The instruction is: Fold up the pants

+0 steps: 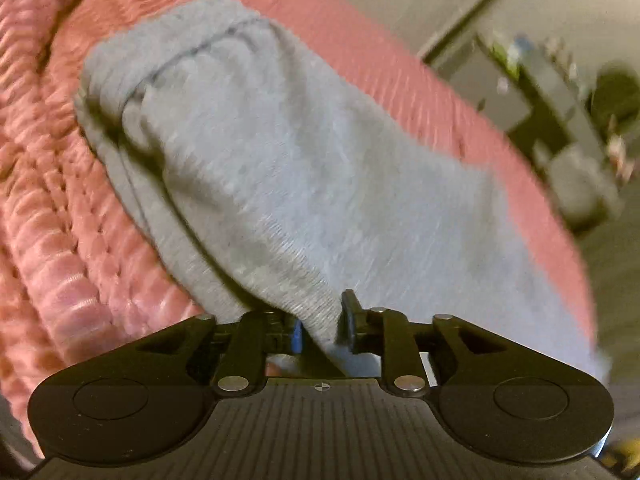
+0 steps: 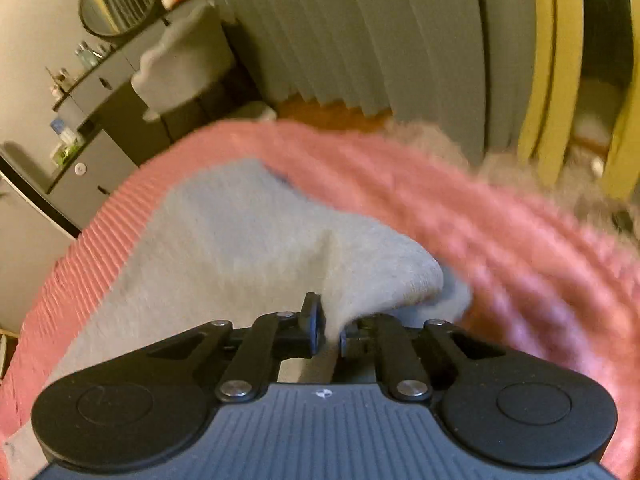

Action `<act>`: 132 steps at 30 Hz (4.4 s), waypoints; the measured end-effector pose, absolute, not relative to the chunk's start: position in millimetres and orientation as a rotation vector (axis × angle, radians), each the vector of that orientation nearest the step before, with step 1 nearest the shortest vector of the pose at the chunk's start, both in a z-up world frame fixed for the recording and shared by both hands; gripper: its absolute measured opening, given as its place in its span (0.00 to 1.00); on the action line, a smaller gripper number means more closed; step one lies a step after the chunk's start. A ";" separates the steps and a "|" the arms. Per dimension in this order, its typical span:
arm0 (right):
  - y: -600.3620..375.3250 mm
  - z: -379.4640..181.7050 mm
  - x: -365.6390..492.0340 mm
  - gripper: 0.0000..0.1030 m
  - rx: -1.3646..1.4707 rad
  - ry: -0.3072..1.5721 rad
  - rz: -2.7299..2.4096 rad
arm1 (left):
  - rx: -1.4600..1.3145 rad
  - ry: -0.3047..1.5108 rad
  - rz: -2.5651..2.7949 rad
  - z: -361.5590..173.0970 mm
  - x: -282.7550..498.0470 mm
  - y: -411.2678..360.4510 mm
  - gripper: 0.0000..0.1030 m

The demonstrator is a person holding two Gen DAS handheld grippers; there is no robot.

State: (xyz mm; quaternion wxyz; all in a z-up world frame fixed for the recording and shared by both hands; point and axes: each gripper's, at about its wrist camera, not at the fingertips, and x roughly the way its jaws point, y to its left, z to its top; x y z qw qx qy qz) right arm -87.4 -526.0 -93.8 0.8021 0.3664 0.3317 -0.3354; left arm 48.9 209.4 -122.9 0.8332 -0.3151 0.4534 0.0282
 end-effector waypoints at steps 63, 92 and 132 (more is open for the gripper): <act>-560.1 -116.8 -143.4 0.45 0.968 0.560 -0.902 | 0.026 0.942 0.032 -137.7 95.9 19.4 0.96; -432.0 -122.4 60.2 0.95 0.178 0.833 -0.264 | 0.036 0.932 0.027 -143.8 102.3 20.9 1.00; -558.6 -145.2 -201.6 0.95 1.164 0.325 -0.477 | 0.049 0.960 0.063 -136.3 92.7 17.2 1.00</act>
